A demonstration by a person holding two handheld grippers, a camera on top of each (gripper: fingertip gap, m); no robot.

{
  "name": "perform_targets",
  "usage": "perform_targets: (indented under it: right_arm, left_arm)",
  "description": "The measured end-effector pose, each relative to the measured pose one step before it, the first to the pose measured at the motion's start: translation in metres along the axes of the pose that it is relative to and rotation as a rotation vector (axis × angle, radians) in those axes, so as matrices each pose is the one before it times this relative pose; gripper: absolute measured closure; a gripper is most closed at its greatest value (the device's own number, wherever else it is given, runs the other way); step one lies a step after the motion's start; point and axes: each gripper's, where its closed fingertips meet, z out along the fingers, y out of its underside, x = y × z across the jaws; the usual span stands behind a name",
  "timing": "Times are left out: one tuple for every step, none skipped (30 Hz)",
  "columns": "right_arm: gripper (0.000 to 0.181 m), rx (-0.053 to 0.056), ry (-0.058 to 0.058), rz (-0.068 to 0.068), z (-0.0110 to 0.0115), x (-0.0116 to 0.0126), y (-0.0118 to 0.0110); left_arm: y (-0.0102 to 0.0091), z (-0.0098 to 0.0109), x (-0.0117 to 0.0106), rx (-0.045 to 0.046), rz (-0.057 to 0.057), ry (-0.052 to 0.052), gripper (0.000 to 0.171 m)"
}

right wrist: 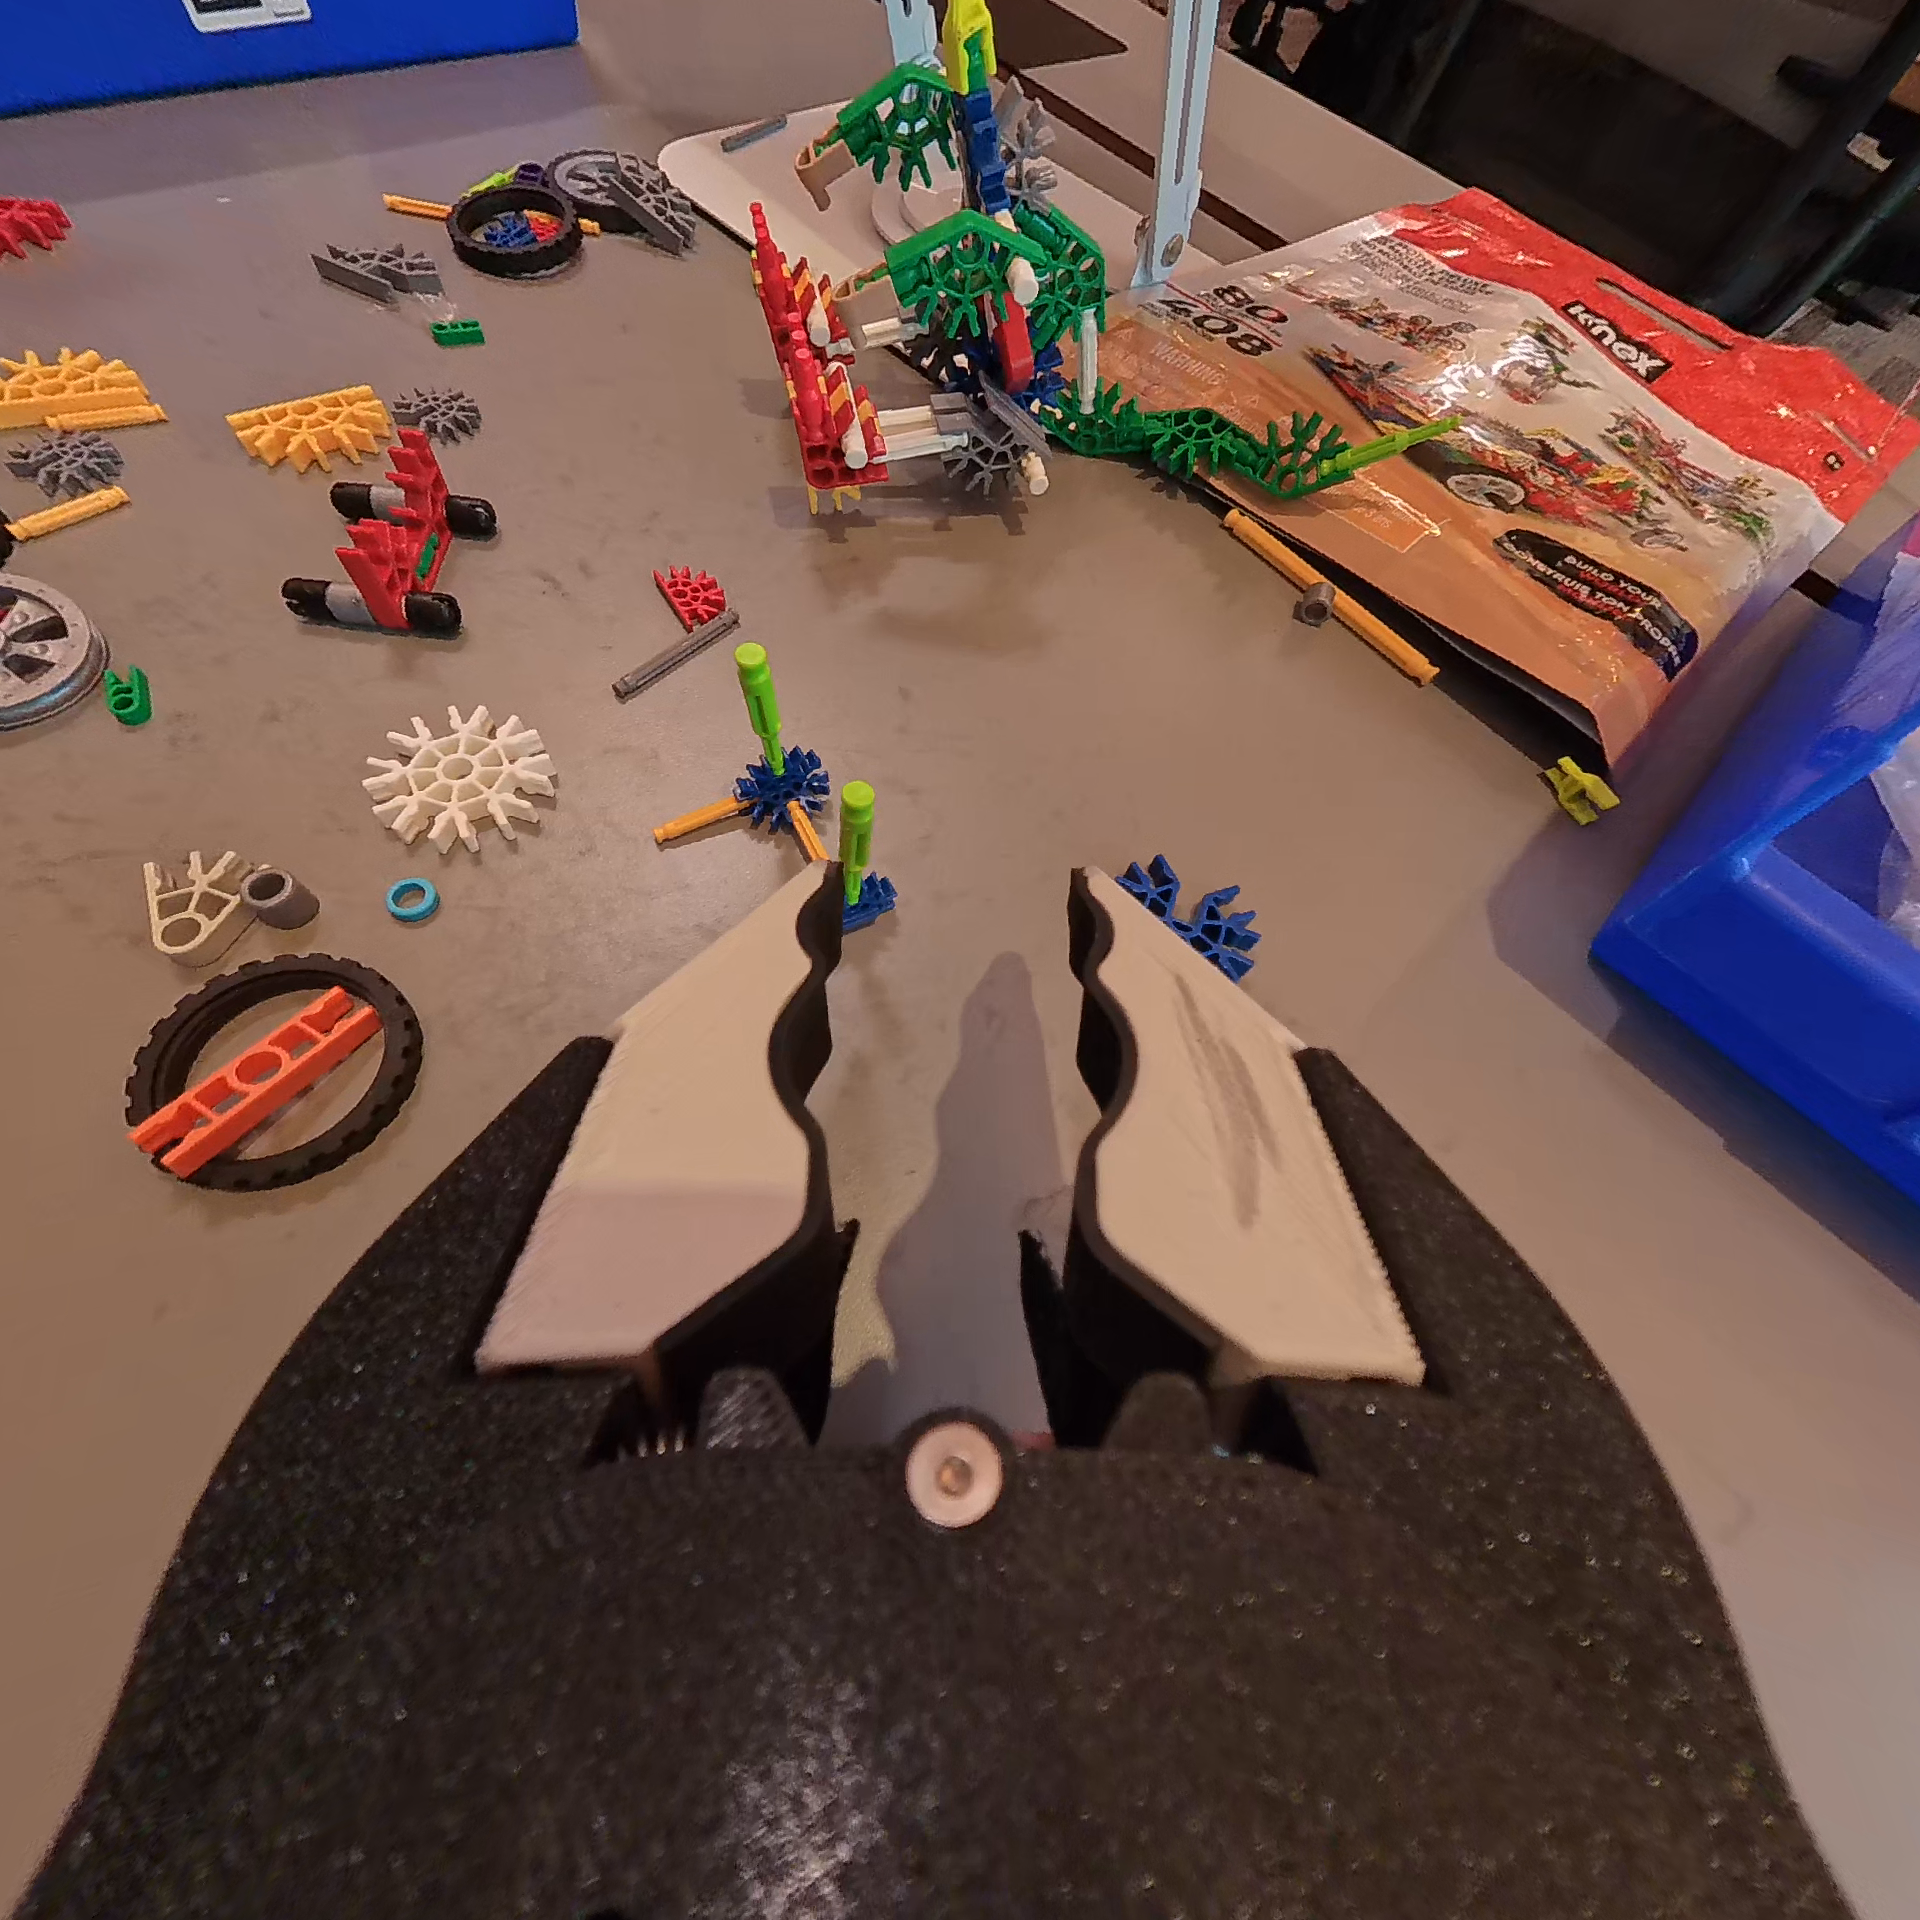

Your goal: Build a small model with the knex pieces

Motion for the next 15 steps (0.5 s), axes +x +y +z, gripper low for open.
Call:
perform_targets:
  right_arm:
    - [0.138, 0.0003, -0.0008, 0.0002, 0.00002, -0.00003, -0.00002]
    - [0.138, -0.0004, -0.0014, 0.0006, 0.00005, -0.00012, 0.00003]
    - [0.138, -0.0006, -0.0006, -0.0003, 0.00018, 0.00004, 0.0001]
    - [0.138, -0.0007, -0.0001, -0.0007, 0.00012, 0.00014, 0.00002]
    - [0.138, -0.0007, -0.0005, 0.0001, 0.00026, 0.00014, 0.00008]
    - [0.138, -0.0002, -0.0001, 0.0007, 0.00015, 0.00026, -0.00002]
    - [0.138, -0.0004, 0.0002, 0.001, 0.00014, 0.00027, 0.00001]
    - [0.138, -0.0007, -0.0001, 0.0007, 0.00003, 0.00014, 0.00008]
    - [0.138, -0.0002, 0.0, -0.0002, 0.00008, 0.00002, -0.00003]
    - [0.138, 0.0003, 0.0003, -0.0004, 0.00002, 0.00006, -0.00004]
    - [0.138, 0.0, 0.0001, -0.0001, 0.0, -0.00007, -0.00001]
    - [0.138, -0.0007, -0.0002, 0.0, 0.00004, -0.00001, 0.00004]
    - [0.138, -0.0008, -0.0003, 0.0, 0.00016, 0.00006, 0.00012]
    - [0.138, -0.0004, -0.0003, -0.0001, -0.00003, -0.00013, 0.00004]
    - [0.138, 0.0, -0.0002, -0.0001, 0.00008, 0.0, -0.00004]
  left_arm:
    - [0.0, -0.00174, -0.00452, 0.00378, -0.0101, -0.0065, 0.15]
    - [0.00085, -0.00168, -0.00561, -0.00047, -0.0057, -0.0137, 0.15]
    - [0.00153, -0.00153, -0.00615, -0.00215, -0.0074, -0.015, 0.15]
    - [0.00125, -0.0015, -0.00527, 0.00147, -0.0119, -0.0098, 0.15]
    - [0.001, -0.00133, -0.0046, 0.00226, -0.0138, -0.0059, 0.151]
    - [0.00126, -0.00097, -0.00419, -0.00003, -0.0117, -0.0055, 0.151]
    - [0.00166, -0.00052, -0.00351, -0.00354, -0.0068, -0.0035, 0.151]
    - [0.00239, -0.00006, -0.00211, -0.0089, -0.0033, 0.0018, 0.151]
    - [0.00173, 0.00015, -0.00185, -0.00574, -0.0011, -0.0003, 0.152]
    - [0.00186, 0.00064, -0.0009, -0.00767, -0.0006, 0.0026, 0.154]
    - [0.00308, 0.00108, 0.00103, -0.01638, 0.0039, 0.0128, 0.155]
    - [0.00457, 0.00157, 0.00253, -0.02584, 0.0103, 0.021, 0.153]
    - [0.00452, 0.00175, 0.0016, -0.02708, 0.0151, 0.0145, 0.153]
    - [0.0029, 0.00183, -0.00022, -0.01826, 0.0106, 0.0039, 0.153]
    - [0.00334, 0.00193, 0.00165, -0.02276, 0.004, 0.0202, 0.152]
